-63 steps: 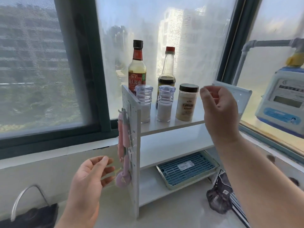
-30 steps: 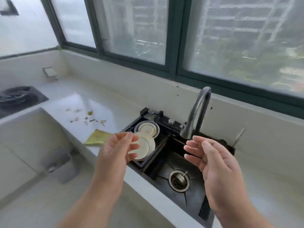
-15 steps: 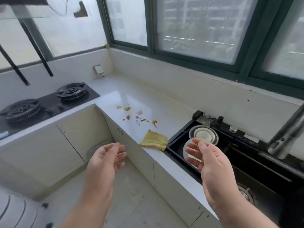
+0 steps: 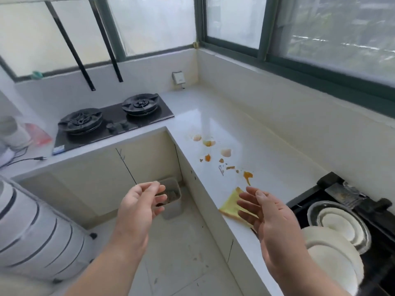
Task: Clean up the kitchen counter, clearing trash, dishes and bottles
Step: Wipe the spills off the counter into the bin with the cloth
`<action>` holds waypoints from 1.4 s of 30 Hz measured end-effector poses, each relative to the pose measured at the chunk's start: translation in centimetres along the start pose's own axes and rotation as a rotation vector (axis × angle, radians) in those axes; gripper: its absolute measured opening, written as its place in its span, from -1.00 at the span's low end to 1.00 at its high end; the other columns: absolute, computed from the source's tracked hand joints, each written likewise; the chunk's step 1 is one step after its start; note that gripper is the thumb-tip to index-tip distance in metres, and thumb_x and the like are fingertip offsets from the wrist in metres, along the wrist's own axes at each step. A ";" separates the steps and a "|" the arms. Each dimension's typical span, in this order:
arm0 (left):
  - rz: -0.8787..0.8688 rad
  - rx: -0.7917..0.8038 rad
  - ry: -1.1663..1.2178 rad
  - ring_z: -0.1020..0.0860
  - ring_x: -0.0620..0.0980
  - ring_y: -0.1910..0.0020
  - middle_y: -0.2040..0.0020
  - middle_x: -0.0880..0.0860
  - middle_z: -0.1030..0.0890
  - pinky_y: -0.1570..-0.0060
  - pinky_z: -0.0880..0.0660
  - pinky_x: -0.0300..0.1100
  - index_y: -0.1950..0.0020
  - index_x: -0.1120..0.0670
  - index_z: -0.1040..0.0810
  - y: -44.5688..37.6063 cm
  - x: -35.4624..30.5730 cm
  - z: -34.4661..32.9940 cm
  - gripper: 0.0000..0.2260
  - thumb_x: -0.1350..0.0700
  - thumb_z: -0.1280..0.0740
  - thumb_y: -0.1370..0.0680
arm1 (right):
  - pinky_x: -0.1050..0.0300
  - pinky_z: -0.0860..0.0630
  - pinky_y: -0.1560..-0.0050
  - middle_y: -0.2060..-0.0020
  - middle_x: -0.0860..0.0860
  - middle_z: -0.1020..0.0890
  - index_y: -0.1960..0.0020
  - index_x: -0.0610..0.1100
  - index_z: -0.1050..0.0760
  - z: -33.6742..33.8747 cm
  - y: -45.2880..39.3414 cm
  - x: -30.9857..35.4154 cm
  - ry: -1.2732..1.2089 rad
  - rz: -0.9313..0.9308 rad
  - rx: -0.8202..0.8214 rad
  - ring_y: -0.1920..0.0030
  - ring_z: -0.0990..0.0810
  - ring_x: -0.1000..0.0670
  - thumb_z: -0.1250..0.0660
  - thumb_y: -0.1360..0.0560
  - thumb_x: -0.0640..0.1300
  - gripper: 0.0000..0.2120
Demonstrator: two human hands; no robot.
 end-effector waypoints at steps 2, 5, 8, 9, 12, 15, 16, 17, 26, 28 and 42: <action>-0.001 -0.052 0.005 -0.69 0.10 -0.02 -0.12 0.14 -0.75 0.03 -0.57 0.01 -0.13 0.12 -0.63 -2.3 -0.2 0.1 -0.89 0.11 -0.36 -0.70 | -0.14 -0.63 -0.19 -0.06 -0.12 -0.77 -0.21 -0.16 -0.67 -2.2 -3.3 -0.2 0.047 -0.021 0.072 -0.16 -0.73 -0.17 -0.21 -0.74 -0.09 -0.73; 0.006 -0.121 0.008 -0.68 0.06 0.00 -0.10 0.12 -0.75 0.03 -0.58 0.01 -0.12 0.12 -0.63 -5.4 -0.4 0.8 -0.89 0.10 -0.36 -0.70 | -0.19 -0.62 -0.29 -0.10 -0.08 -0.77 -0.23 -0.13 -0.66 -6.3 -7.6 -1.0 0.115 -0.056 0.161 -0.18 -0.73 -0.12 -0.22 -0.74 -0.06 -0.72; 0.029 -0.173 -0.003 -0.67 0.06 0.00 -0.09 0.11 -0.73 0.02 -0.58 0.01 -0.11 0.12 -0.62 -9.3 -0.2 1.9 -0.89 0.10 -0.36 -0.70 | -0.20 -0.62 -0.31 -0.09 -0.08 -0.77 -0.19 -0.12 -0.68 -10.8 -11.4 -2.6 0.137 -0.074 0.225 -0.18 -0.73 -0.11 -0.25 -0.73 -0.06 -0.75; 0.041 -0.189 -0.012 -0.67 0.06 0.00 -0.08 0.10 -0.73 0.02 -0.58 0.01 -0.11 0.12 -0.62 -10.9 0.1 2.5 -0.89 0.10 -0.36 -0.70 | -0.20 -0.62 -0.31 -0.09 -0.09 -0.77 -0.18 -0.12 -0.68 -12.3 -12.7 -3.4 0.143 -0.089 0.232 -0.18 -0.73 -0.12 -0.26 -0.72 -0.07 -0.76; 0.067 -0.218 -0.039 -0.66 0.06 -0.01 -0.06 0.07 -0.72 0.02 -0.57 0.01 -0.10 0.10 -0.61 -16.4 1.2 3.8 -0.91 0.10 -0.36 -0.70 | -0.16 -0.63 -0.30 -0.11 -0.14 -0.76 -0.18 -0.14 -0.67 -16.7 -16.5 -6.1 0.155 -0.121 0.242 -0.21 -0.71 -0.18 -0.26 -0.72 -0.09 -0.77; 0.118 -0.220 -0.082 -0.66 0.05 -0.01 -0.08 0.08 -0.72 0.01 -0.57 0.02 -0.10 0.09 -0.60 -23.5 3.2 5.0 -0.92 0.10 -0.36 -0.70 | -0.15 -0.62 -0.31 -0.11 -0.14 -0.75 -0.15 -0.12 -0.68 -21.0 -21.2 -9.9 0.185 -0.136 0.231 -0.22 -0.69 -0.18 -0.27 -0.72 -0.09 -0.78; 0.136 -0.207 -0.099 -0.67 0.04 -0.01 -0.08 0.08 -0.72 0.01 -0.58 0.01 -0.10 0.09 -0.60 -26.1 4.0 5.4 -0.92 0.09 -0.36 -0.70 | -0.15 -0.62 -0.32 -0.11 -0.13 -0.76 -0.15 -0.10 -0.68 -22.6 -22.9 -11.3 0.195 -0.135 0.221 -0.22 -0.70 -0.16 -0.27 -0.72 -0.09 -0.79; 0.155 -0.196 -0.122 -0.67 0.03 0.00 -0.09 0.08 -0.72 0.01 -0.58 0.01 -0.10 0.08 -0.60 -29.2 5.0 5.8 -0.92 0.09 -0.36 -0.70 | -0.13 -0.62 -0.32 -0.11 -0.11 -0.76 -0.15 -0.09 -0.69 -24.3 -24.9 -13.1 0.208 -0.138 0.206 -0.22 -0.70 -0.14 -0.28 -0.72 -0.08 -0.79; 0.218 -0.067 -0.321 -0.68 -0.04 0.01 -0.06 0.03 -0.71 -0.01 -0.60 -0.01 -0.10 0.08 -0.60 -52.3 17.0 7.5 -0.94 0.11 -0.37 -0.69 | 0.00 -0.62 -0.26 -0.11 0.05 -0.77 -0.19 0.00 -0.69 -33.4 -41.6 -30.7 0.316 -0.283 0.007 -0.20 -0.71 0.07 -0.30 -0.70 -0.02 -0.80; 0.288 -0.069 -0.339 -0.68 -0.04 0.03 -0.06 0.03 -0.70 0.01 -0.61 -0.03 -0.10 0.08 -0.60 -57.0 22.0 8.2 -0.93 0.09 -0.38 -0.68 | 0.06 -0.61 -0.26 -0.10 0.11 -0.76 -0.18 0.06 -0.66 -34.1 -45.2 -35.1 0.350 -0.314 -0.018 -0.16 -0.71 0.15 -0.28 -0.71 -0.01 -0.82; 0.723 0.069 -0.742 -0.67 0.22 -0.06 -0.15 0.22 -0.66 -0.05 -0.71 0.15 -0.19 0.21 -0.57 -75.8 55.3 11.7 -0.65 0.03 -0.51 -0.53 | -0.03 -0.49 -0.45 -0.31 0.05 -0.65 -0.41 -0.08 -0.56 -28.1 -57.8 -56.5 0.326 -0.534 -0.270 -0.31 -0.60 0.08 -0.22 -0.71 0.15 -0.58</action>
Point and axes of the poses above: each hand's wrist, its own y-axis away from the middle knuckle, its own z-axis out of the back of the hand, x = y × z, the point moved 4 cm from there along -y, towards the middle knuckle
